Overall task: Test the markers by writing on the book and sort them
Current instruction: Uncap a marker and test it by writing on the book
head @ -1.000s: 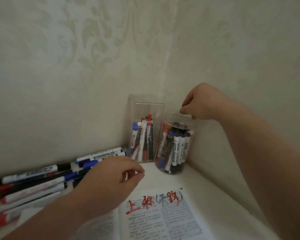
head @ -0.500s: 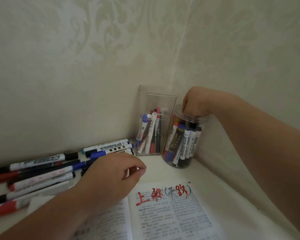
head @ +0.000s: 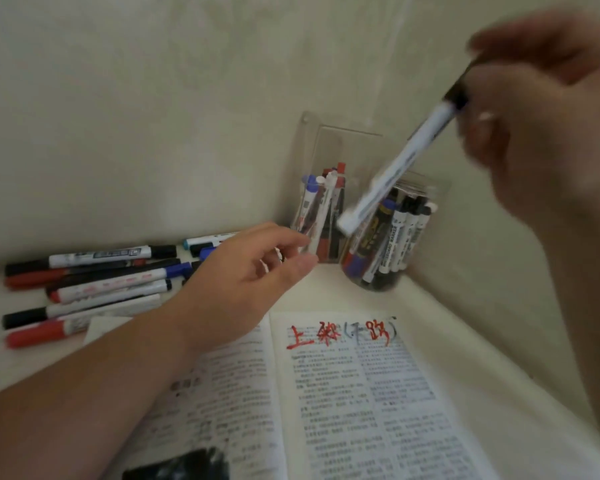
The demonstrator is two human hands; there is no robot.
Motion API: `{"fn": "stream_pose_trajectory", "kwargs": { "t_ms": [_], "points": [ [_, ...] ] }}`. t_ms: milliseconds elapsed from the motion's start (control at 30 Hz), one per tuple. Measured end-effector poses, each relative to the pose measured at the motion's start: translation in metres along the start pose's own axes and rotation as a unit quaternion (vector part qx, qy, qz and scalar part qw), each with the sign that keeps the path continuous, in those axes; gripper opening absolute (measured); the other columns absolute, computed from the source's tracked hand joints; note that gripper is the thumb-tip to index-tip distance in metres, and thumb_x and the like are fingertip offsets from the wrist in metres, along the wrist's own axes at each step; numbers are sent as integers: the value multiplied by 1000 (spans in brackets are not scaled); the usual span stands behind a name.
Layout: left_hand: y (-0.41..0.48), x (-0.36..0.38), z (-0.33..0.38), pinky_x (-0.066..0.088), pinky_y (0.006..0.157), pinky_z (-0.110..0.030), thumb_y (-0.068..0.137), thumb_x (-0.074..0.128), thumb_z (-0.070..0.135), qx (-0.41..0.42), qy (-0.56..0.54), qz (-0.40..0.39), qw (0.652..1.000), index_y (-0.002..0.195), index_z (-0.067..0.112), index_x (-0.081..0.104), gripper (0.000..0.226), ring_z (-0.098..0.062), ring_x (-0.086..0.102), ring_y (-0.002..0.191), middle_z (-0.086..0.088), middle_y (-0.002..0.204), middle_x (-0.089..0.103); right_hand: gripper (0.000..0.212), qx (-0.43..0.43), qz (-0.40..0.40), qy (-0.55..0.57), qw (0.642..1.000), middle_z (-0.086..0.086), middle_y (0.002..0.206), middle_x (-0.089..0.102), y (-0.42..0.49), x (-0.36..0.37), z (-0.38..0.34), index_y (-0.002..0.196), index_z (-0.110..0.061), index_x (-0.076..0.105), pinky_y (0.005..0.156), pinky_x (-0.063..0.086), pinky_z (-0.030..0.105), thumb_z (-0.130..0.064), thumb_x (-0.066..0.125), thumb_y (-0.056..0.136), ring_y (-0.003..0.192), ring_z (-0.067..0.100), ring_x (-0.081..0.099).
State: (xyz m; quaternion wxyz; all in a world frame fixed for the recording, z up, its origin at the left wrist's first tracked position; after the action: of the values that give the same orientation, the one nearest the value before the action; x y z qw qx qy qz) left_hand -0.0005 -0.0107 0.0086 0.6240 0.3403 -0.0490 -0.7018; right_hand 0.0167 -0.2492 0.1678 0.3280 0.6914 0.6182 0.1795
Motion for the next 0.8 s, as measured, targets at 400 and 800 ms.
{"fn": "stream_pose_trajectory", "kwargs": {
  "t_ms": [400,800],
  "points": [
    [2,9,5,54,61,-29,85,74,26,-147,-143,-75,976,86,28,77,4,-18,65,61,2,74,73,20,220,-108,184,952,14,84,73,-97,56,91,98,-13,72,48,50,29,-9,76,80,63,22,66],
    [6,11,-5,56,65,-31,65,86,10,-183,-344,22,921,83,12,74,21,-22,66,71,-12,79,70,24,274,-226,102,929,12,64,69,-104,48,98,94,-21,74,39,35,19,-28,78,71,42,16,46]
  ]
}}
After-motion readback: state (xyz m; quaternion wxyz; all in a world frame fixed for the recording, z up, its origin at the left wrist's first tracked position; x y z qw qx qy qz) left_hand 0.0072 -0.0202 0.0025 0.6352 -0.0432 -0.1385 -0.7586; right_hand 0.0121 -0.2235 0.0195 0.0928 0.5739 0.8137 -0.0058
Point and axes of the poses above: each hand's wrist, its own y-axis towards the middle knuckle, its own x-axis out of the palm, z = x × y, the point moved 1 cm from there along y, towards the middle knuckle
